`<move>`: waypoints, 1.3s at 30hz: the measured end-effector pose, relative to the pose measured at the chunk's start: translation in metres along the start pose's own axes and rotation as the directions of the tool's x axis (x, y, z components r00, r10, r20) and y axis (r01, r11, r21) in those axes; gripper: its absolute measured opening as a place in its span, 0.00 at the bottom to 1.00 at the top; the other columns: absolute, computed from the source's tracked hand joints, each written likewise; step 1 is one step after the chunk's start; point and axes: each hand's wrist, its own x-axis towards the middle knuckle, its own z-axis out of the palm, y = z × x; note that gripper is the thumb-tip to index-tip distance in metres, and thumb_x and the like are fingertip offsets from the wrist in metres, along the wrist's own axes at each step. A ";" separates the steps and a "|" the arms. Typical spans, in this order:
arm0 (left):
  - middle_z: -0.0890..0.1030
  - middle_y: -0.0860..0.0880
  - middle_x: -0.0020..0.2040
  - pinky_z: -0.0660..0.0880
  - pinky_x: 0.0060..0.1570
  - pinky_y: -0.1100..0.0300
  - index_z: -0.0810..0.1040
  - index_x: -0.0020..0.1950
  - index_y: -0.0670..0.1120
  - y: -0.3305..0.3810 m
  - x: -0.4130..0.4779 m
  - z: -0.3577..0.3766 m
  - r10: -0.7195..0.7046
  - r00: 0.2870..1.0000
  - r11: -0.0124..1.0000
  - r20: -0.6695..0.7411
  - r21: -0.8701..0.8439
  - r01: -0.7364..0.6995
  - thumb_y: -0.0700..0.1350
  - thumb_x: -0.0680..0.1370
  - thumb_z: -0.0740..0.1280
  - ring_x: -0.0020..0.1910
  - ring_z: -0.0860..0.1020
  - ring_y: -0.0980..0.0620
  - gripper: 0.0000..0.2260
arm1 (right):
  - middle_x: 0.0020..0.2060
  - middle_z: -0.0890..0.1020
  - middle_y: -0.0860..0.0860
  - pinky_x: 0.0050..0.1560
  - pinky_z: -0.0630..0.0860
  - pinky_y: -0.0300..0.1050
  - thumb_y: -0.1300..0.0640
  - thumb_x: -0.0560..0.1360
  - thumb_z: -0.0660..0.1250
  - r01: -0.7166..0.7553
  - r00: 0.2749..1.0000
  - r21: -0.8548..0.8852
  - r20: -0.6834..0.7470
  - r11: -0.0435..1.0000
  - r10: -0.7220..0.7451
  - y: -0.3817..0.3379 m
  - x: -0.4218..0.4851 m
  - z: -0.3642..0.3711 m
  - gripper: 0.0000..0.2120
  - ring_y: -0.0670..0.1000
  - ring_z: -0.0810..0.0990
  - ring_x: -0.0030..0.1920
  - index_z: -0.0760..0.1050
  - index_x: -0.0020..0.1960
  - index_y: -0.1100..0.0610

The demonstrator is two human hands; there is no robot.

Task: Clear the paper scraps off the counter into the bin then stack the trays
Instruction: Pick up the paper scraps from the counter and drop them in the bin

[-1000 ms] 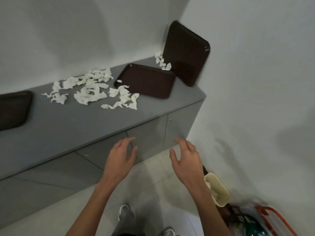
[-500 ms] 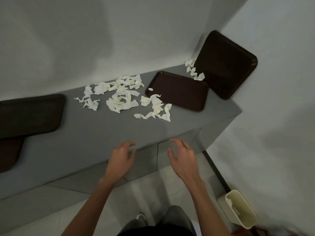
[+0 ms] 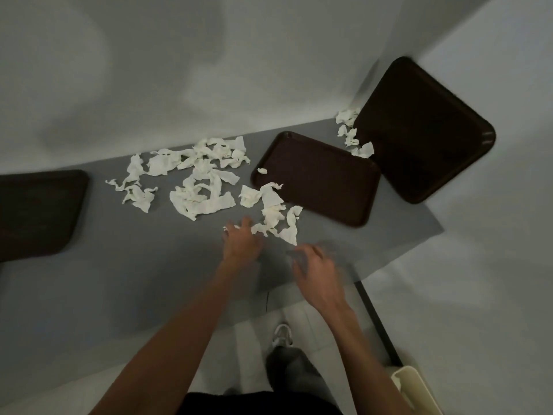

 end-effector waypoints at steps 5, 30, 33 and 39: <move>0.64 0.36 0.70 0.72 0.66 0.39 0.71 0.68 0.53 0.005 0.033 0.030 -0.090 0.993 0.995 -0.070 0.028 0.092 0.60 0.80 0.66 0.68 0.65 0.33 0.20 | 0.63 0.80 0.50 0.58 0.79 0.46 0.52 0.82 0.68 0.011 0.999 -0.003 0.035 1.000 -0.011 0.019 0.056 -0.007 0.14 0.51 0.81 0.58 0.77 0.67 0.50; 0.84 0.49 0.43 0.76 0.41 0.56 0.82 0.49 0.46 -0.033 -0.021 0.025 0.029 0.991 0.986 -0.134 -0.158 -0.050 0.42 0.81 0.70 0.40 0.81 0.49 0.02 | 0.49 0.82 0.48 0.49 0.78 0.51 0.57 0.82 0.67 -0.112 0.991 0.057 0.080 0.992 0.107 0.068 0.077 0.068 0.05 0.54 0.80 0.49 0.77 0.54 0.47; 0.82 0.51 0.41 0.68 0.40 0.59 0.80 0.53 0.44 -0.024 -0.039 0.022 0.079 0.994 0.983 -0.081 -0.157 -0.091 0.42 0.82 0.67 0.40 0.77 0.50 0.03 | 0.45 0.84 0.46 0.51 0.83 0.51 0.57 0.81 0.72 -0.218 0.976 0.316 0.069 0.923 0.207 0.061 0.050 0.057 0.06 0.48 0.83 0.46 0.77 0.52 0.48; 0.85 0.50 0.42 0.78 0.42 0.58 0.70 0.50 0.50 -0.010 -0.090 0.027 0.218 0.976 0.914 0.015 -0.354 -0.199 0.47 0.82 0.69 0.41 0.83 0.53 0.08 | 0.44 0.85 0.44 0.40 0.74 0.29 0.56 0.79 0.74 -0.307 0.907 0.612 -0.045 0.729 0.420 0.042 -0.041 0.023 0.10 0.39 0.83 0.42 0.73 0.52 0.50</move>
